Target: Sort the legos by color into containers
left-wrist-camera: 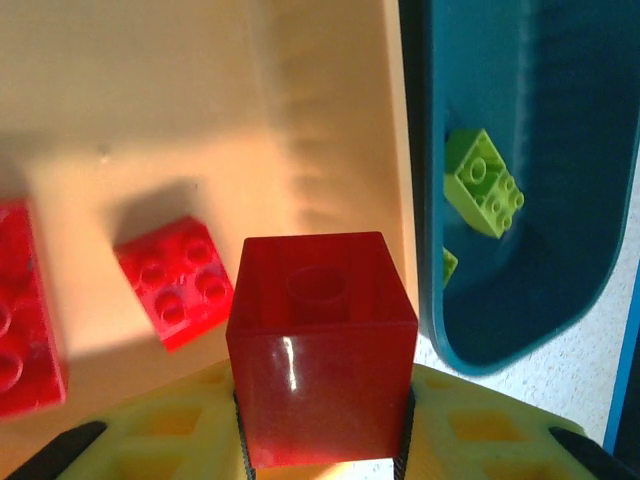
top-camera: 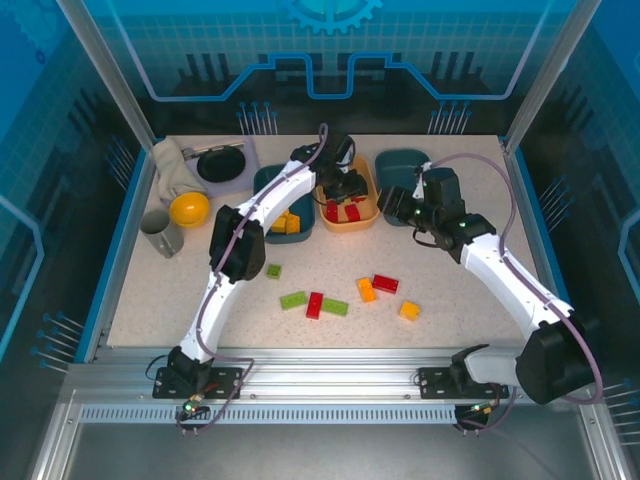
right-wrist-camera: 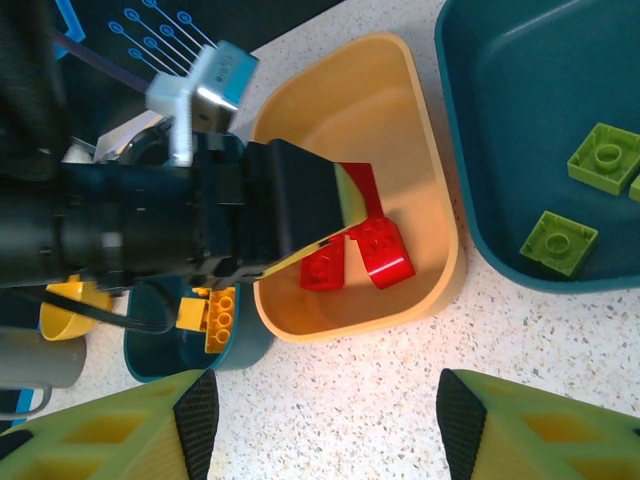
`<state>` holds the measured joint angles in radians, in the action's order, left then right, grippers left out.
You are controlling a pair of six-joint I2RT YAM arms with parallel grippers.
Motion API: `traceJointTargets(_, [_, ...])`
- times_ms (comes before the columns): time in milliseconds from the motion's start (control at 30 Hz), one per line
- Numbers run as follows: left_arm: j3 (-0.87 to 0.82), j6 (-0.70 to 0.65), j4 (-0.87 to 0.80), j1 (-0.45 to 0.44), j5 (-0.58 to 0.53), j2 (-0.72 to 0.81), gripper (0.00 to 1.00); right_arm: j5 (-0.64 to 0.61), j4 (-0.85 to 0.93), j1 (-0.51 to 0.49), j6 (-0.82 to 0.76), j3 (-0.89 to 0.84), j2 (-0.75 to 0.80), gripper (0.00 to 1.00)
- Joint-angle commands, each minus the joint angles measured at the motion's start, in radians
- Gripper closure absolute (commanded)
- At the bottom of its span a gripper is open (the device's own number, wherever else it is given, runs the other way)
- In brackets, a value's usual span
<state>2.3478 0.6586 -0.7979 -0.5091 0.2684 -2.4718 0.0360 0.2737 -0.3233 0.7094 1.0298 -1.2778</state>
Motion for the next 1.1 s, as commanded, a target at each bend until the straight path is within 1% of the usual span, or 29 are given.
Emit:
traceJointTargets(0, [0.078, 0.051, 0.055, 0.008, 0.073, -0.044, 0.64, 0.033, 0.012, 0.026, 0.012, 0.036, -0.006, 0.38])
traceJointTargets(133, [0.105, 0.075, 0.027, 0.009, 0.089, -0.101, 0.62, 0.036, 0.019, 0.034, 0.019, 0.019, -0.002, 0.38])
traceJointTargets(233, [0.102, 0.076, 0.036, 0.007, 0.101, -0.113, 0.56, 0.038, 0.018, 0.034, 0.022, 0.012, 0.000, 0.38])
traceJointTargets(433, [0.106, 0.067, 0.001, 0.006, 0.088, -0.106, 0.49, 0.044, 0.018, 0.034, 0.030, 0.009, -0.007, 0.38])
traceJointTargets(600, [0.087, 0.059, -0.017, 0.006, 0.064, -0.057, 0.44, 0.041, 0.029, 0.027, 0.023, 0.012, -0.007, 0.38])
traceJointTargets(800, [0.079, 0.069, -0.027, 0.000, 0.008, 0.052, 0.38, -0.022, 0.084, -0.034, -0.072, 0.047, -0.004, 0.38])
traceJointTargets(900, [0.024, 0.088, -0.049, -0.001, -0.061, 0.149, 0.35, -0.066, 0.115, -0.095, -0.143, 0.060, -0.005, 0.38])
traceJointTargets(1000, [-0.123, 0.119, -0.052, 0.005, -0.153, 0.293, 0.32, -0.118, 0.140, -0.189, -0.235, 0.077, -0.018, 0.38])
traceJointTargets(1067, [-0.262, 0.142, -0.048, 0.016, -0.199, 0.405, 0.31, -0.140, 0.154, -0.264, -0.293, 0.087, -0.040, 0.38])
